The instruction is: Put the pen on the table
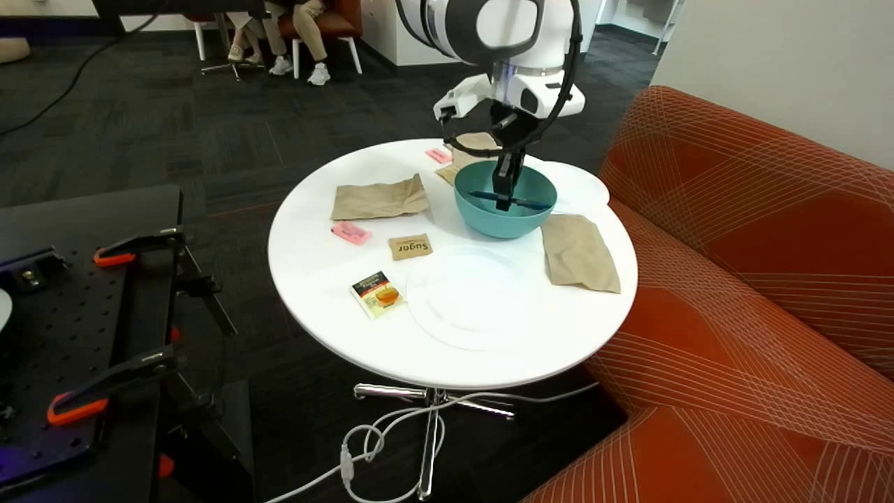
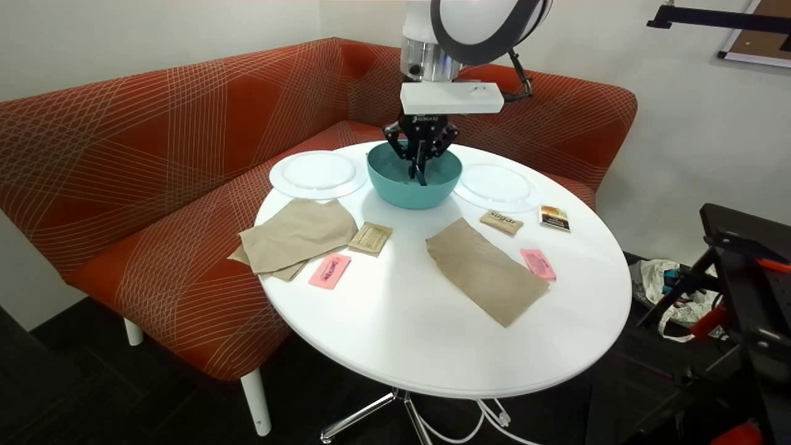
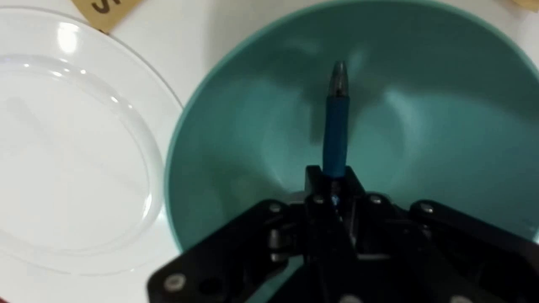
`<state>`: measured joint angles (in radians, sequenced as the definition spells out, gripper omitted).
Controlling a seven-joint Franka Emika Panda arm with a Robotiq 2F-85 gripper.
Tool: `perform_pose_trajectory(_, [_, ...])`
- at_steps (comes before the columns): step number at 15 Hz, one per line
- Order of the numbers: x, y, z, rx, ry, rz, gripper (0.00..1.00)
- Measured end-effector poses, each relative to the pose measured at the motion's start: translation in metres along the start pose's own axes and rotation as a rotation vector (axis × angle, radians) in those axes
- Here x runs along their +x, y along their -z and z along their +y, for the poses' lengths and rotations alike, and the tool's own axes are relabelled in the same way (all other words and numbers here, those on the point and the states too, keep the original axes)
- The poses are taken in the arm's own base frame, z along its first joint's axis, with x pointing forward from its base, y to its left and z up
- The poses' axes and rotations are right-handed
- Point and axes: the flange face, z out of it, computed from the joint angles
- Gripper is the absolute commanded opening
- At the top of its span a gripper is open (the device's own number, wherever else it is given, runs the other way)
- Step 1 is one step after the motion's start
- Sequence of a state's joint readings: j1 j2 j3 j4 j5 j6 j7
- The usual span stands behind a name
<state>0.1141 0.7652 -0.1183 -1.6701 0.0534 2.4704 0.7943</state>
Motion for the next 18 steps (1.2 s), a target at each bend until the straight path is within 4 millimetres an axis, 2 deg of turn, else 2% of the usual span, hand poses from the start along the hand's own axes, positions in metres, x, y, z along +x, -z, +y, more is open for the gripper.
perform_pose_trajectory(5, [-0.005, 0.065, 0.008, 0.053, -0.03, 0.044, 0.03])
perform_pose_trajectory(9, [-0.026, 0.121, 0.008, 0.09, 0.017, 0.083, 0.03])
perform_pose_trajectory(12, [-0.058, 0.155, -0.007, 0.099, 0.118, 0.127, 0.03])
perform_pose_trajectory(14, [-0.085, 0.17, -0.021, 0.098, 0.193, 0.149, 0.03])
perform_pose_trajectory(18, [-0.143, 0.173, -0.049, 0.079, 0.34, 0.16, 0.03])
